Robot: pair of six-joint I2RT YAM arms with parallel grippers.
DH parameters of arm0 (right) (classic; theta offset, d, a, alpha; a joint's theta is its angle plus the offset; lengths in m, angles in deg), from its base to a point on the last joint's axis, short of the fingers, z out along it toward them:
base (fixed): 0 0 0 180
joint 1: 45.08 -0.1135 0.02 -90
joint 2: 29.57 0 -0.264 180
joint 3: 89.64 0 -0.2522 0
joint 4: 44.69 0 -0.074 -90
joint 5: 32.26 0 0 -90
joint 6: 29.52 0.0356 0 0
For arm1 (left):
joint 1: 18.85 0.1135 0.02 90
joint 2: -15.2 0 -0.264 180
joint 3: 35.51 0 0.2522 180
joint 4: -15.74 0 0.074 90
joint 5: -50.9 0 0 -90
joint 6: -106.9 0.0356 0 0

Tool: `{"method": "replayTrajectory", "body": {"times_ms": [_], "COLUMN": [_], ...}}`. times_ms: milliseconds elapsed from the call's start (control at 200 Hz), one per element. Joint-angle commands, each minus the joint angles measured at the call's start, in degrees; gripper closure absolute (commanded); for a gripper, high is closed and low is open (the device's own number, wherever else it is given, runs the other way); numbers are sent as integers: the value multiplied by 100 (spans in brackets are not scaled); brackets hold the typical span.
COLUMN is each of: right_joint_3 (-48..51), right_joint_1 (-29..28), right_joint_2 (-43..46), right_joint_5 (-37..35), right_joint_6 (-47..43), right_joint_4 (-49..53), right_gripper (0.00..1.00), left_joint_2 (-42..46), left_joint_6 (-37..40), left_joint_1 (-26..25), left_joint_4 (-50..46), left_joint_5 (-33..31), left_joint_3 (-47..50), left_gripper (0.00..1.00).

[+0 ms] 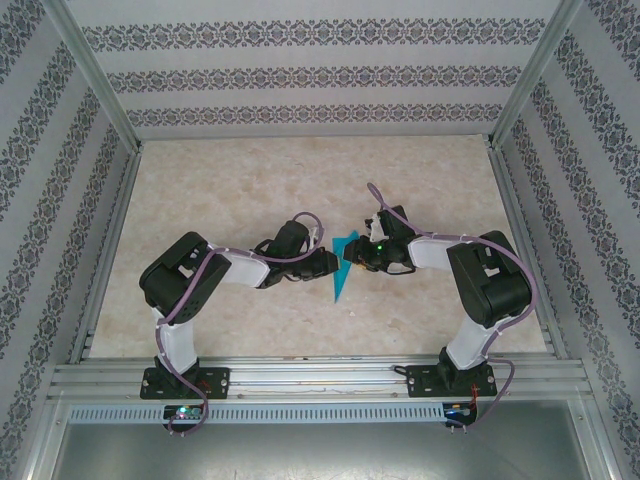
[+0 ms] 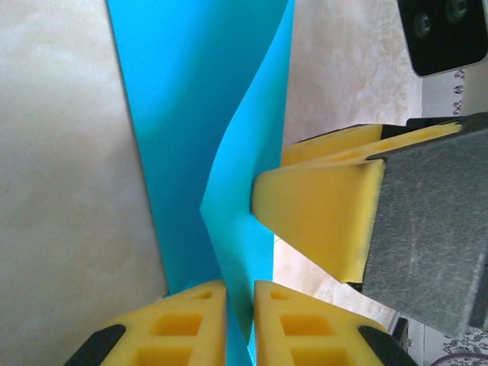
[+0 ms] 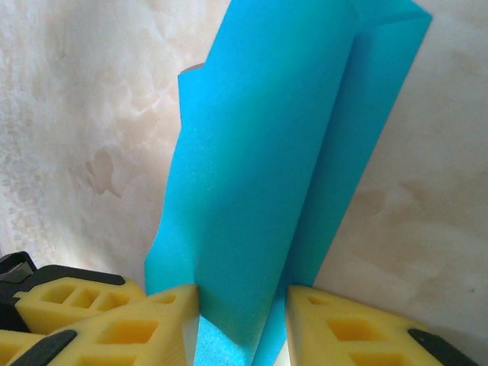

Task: Fold a paper plane with a square sheet of paper (fold left side to right side)
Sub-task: Fold the wing for the fifth time at the center of the table.

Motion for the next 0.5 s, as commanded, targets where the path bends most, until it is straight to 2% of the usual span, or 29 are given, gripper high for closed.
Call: {"method": "replayTrajectory", "body": {"times_ms": [0,495], "right_joint_3": [37,-16], "right_joint_1": [-120,-128], "right_joint_2": [-348,-346], "right_joint_5": [-336,-428], "right_joint_6": [-231,-363], "right_joint_4": [359,588], "right_gripper": [62,62], "left_joint_2": [-144,-286], "left_joint_6": [163,199], "left_joint_1": [56,102], "left_joint_4": [-152,-245], "left_joint_5": [-96,-211], "left_joint_3": [-150,-200], "left_gripper": [86,91]}}
